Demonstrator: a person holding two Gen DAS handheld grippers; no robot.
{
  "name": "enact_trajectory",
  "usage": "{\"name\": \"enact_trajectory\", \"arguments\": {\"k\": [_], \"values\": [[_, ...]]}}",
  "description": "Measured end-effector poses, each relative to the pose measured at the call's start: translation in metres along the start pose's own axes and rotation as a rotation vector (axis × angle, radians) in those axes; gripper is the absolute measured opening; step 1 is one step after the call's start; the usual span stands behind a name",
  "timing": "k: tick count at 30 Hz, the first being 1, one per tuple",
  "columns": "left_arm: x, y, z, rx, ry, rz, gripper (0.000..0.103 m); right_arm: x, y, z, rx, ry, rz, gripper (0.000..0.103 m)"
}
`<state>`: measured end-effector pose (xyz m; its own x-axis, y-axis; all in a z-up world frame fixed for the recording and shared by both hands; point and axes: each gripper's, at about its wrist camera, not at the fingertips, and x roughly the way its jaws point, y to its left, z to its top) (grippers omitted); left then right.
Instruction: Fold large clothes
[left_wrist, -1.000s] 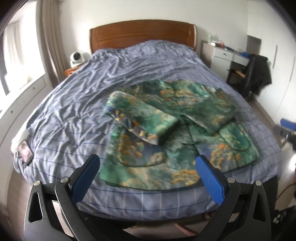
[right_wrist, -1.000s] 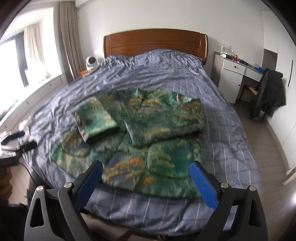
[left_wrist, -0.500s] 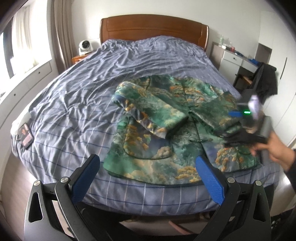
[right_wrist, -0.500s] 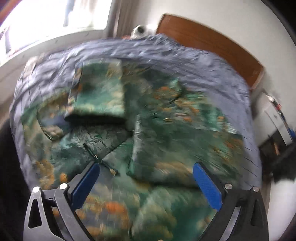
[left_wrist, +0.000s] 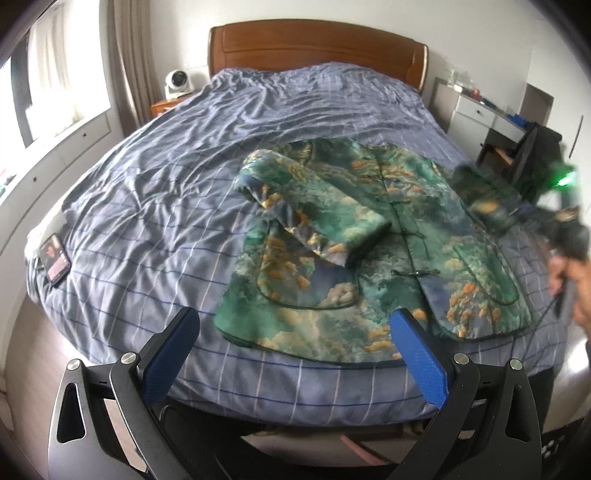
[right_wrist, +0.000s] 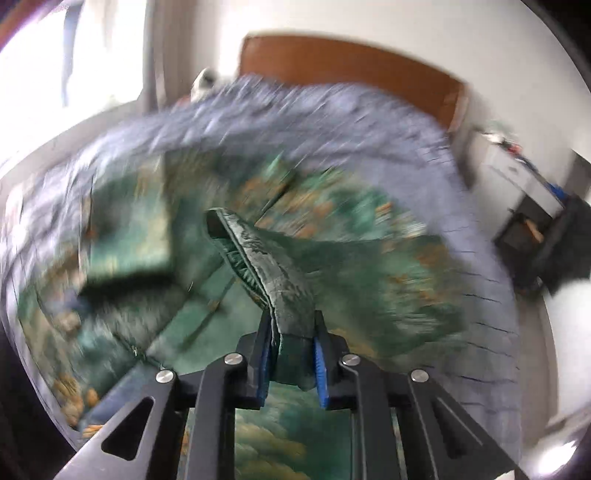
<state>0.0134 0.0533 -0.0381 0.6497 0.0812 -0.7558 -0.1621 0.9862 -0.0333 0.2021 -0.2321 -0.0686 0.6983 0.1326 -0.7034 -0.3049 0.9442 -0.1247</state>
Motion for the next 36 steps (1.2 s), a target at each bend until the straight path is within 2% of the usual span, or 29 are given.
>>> {"name": "enact_trajectory", "arguments": {"k": [4,7,12,18,22,23,27,28,30,33,36], "values": [[0.005,-0.007,0.001,0.024,0.006,-0.008,0.103,-0.057,-0.057,0.004,0.111,-0.119,-0.124,0.019],[0.005,-0.01,0.003,0.036,0.004,-0.009,0.103,-0.08,-0.107,0.007,0.195,-0.16,-0.218,0.019],[0.004,-0.008,0.009,0.071,-0.024,0.047,0.103,-0.084,-0.187,-0.008,0.352,-0.137,-0.307,0.019],[0.016,0.005,0.023,0.092,-0.03,0.084,0.103,-0.079,-0.266,-0.054,0.58,-0.096,-0.369,0.019],[0.033,-0.003,0.034,0.201,-0.045,0.079,0.103,-0.068,-0.302,-0.086,0.683,-0.047,-0.396,0.023],[0.038,-0.007,0.036,0.246,-0.053,0.073,0.103,-0.068,-0.306,-0.094,0.69,-0.034,-0.41,0.025],[0.065,-0.028,0.044,0.412,-0.045,0.013,0.103,-0.08,-0.321,-0.124,0.723,-0.001,-0.521,0.05],[0.075,-0.037,0.047,0.473,-0.041,-0.014,0.103,-0.084,-0.321,-0.13,0.723,0.003,-0.551,0.053],[0.092,-0.053,0.048,0.561,-0.028,-0.032,0.103,-0.095,-0.314,-0.138,0.714,0.011,-0.587,0.053],[0.129,-0.082,0.047,0.702,0.009,-0.079,0.103,-0.112,-0.294,-0.145,0.692,0.007,-0.541,0.054],[0.167,-0.099,0.048,0.761,0.036,-0.077,0.103,-0.126,-0.255,-0.144,0.637,-0.006,-0.479,0.054]]}}
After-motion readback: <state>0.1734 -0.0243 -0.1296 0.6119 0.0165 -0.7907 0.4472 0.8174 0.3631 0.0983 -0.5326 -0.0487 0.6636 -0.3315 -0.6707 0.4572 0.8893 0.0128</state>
